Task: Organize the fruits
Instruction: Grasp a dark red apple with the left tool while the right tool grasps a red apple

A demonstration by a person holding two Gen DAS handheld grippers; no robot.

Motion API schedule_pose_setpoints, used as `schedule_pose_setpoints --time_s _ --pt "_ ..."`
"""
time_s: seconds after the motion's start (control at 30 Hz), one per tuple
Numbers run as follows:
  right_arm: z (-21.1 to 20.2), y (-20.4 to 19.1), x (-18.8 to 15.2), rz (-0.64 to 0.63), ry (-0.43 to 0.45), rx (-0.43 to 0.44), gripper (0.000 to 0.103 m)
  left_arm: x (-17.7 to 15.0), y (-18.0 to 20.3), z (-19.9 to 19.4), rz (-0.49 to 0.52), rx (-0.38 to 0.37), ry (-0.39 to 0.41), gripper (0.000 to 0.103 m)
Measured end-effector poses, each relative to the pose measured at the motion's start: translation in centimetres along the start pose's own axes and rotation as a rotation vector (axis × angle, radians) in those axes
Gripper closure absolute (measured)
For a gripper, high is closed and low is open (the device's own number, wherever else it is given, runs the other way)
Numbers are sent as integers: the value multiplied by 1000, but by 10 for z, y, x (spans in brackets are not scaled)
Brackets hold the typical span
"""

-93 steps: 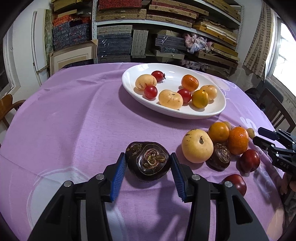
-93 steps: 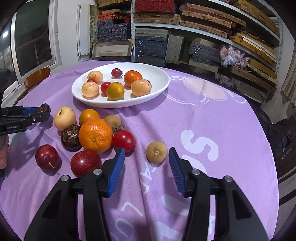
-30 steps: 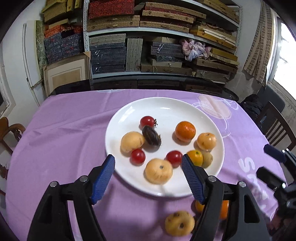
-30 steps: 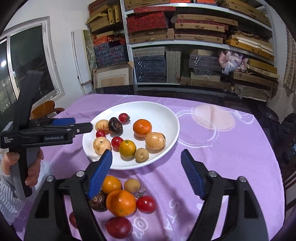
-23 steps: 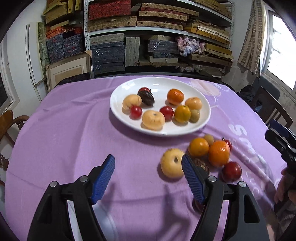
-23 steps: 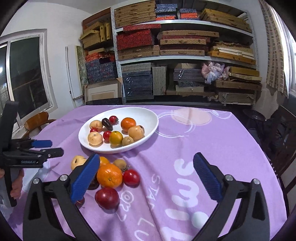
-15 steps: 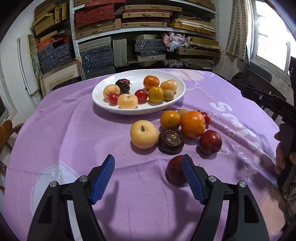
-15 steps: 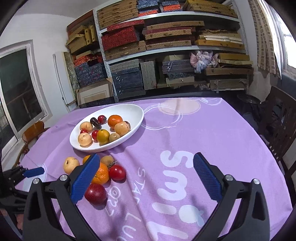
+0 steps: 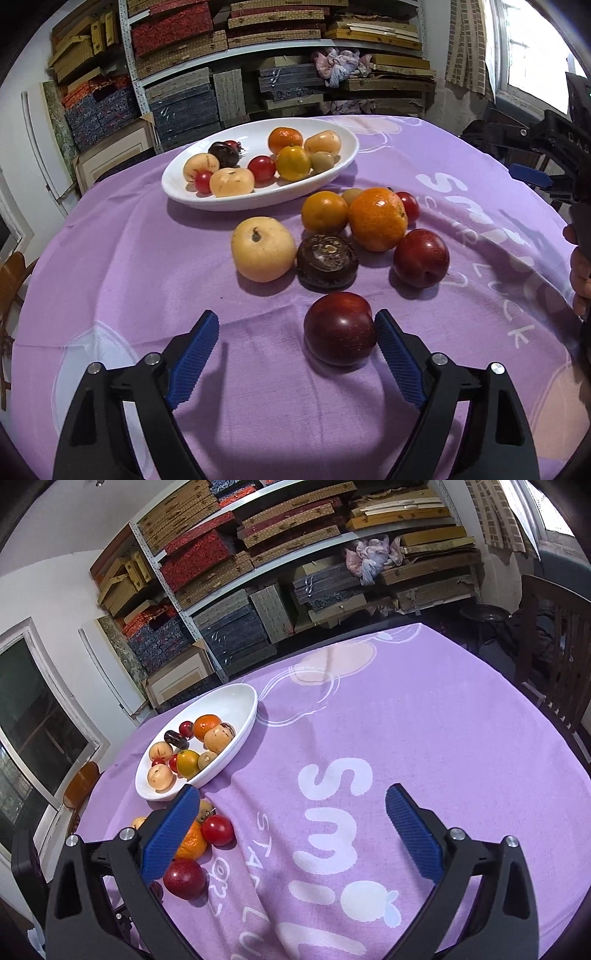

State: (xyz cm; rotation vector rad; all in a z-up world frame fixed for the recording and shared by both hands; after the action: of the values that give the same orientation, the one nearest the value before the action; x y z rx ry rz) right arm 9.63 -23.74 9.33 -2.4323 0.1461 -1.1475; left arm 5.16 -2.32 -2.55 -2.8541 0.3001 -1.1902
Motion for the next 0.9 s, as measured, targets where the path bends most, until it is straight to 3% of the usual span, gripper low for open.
schedule_pose_setpoints --time_s 0.3,0.4,0.7,0.9 --pt "-1 -7 -1 -28 -1 6 4 -18 -70 -11 -111 103 -14 16" --pt "0 -10 -1 -37 -4 4 4 -20 -81 -12 -153 93 -34 17" --pt "6 -11 -4 -47 -15 -13 4 -6 -40 -14 -51 27 16 17" --pt "5 -13 -4 -59 -5 -12 4 1 -26 -3 -47 -27 8 18"
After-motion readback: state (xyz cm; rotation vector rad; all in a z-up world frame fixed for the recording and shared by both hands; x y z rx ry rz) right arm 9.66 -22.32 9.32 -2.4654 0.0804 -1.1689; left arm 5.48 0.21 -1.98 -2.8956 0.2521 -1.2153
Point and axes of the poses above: each gripper's, at about its wrist camera, not at the fingertips, and z roughly the way its jaws point, y to its right, x to its top, the point moved 5 cm from there along z, roughly the way its jaws point, and after that the axes turned 2 degrees about y, right-handed, at the moved point
